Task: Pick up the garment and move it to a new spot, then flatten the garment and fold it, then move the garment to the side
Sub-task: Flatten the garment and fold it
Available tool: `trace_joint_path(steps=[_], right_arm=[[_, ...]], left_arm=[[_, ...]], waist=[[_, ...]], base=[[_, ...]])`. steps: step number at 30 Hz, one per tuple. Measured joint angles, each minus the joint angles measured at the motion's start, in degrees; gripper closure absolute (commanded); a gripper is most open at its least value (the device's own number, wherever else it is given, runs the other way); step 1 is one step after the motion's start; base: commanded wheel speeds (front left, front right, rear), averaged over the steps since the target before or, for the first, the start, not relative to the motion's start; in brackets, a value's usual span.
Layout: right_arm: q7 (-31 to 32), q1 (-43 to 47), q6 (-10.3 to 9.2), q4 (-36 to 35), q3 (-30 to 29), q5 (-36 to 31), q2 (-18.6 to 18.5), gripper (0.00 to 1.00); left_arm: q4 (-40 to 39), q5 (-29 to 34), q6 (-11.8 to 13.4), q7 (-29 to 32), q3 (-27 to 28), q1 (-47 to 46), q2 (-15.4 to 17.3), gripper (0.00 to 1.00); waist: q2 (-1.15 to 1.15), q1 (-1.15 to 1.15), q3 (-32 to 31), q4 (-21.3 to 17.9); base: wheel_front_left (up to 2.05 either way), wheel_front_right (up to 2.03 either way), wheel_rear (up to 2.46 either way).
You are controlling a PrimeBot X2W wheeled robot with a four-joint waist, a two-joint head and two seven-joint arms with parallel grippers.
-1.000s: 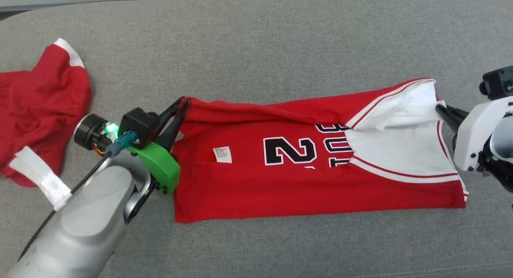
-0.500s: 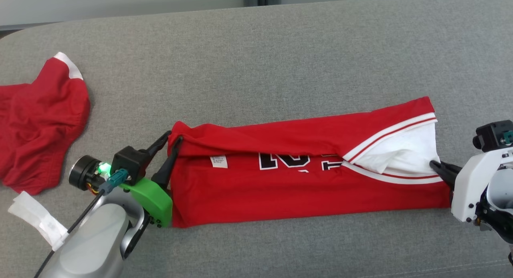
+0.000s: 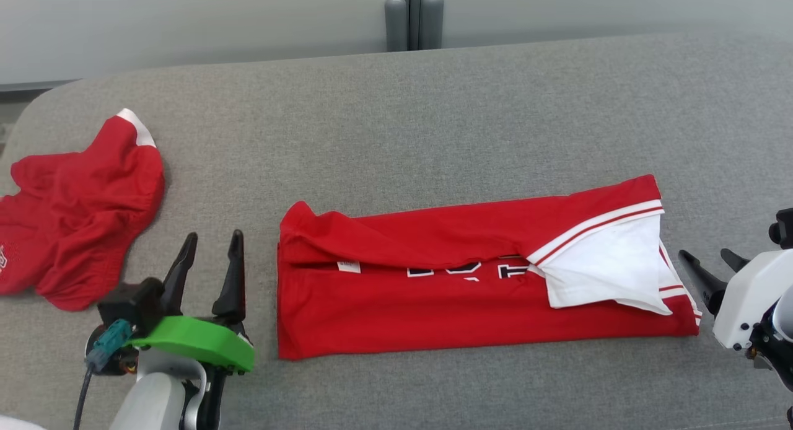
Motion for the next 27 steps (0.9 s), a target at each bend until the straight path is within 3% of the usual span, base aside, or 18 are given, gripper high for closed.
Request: trace_joint_path(steps=[7, 13, 27], right_arm=[[1.5, -1.5, -0.02, 4.6, -7.0, -5.3, 6.8, 0.00], [2.2, -5.8, -0.02, 10.7, -11.2, -9.2, 10.5, 0.00], [4.9, -14.9, -0.02, 25.4, -9.6, -12.1, 12.1, 0.00]], left_arm=[[-5.0, 2.6, -0.6, 0.0, 8.8, 5.9, -3.4, 0.00], [-6.8, 5.5, -2.0, 0.0, 11.7, 7.0, -4.0, 0.00], [-5.8, 7.0, -3.3, 0.0, 13.1, 5.1, -4.7, 0.00]], waist=[[0.00, 0.00, -2.2, 1.2], [0.00, 0.00, -1.6, 2.4], [0.00, 0.00, 1.8, 4.1]], base=[[0.00, 0.00, 0.00], [0.00, 0.00, 0.00], [0.00, 0.00, 0.00]])
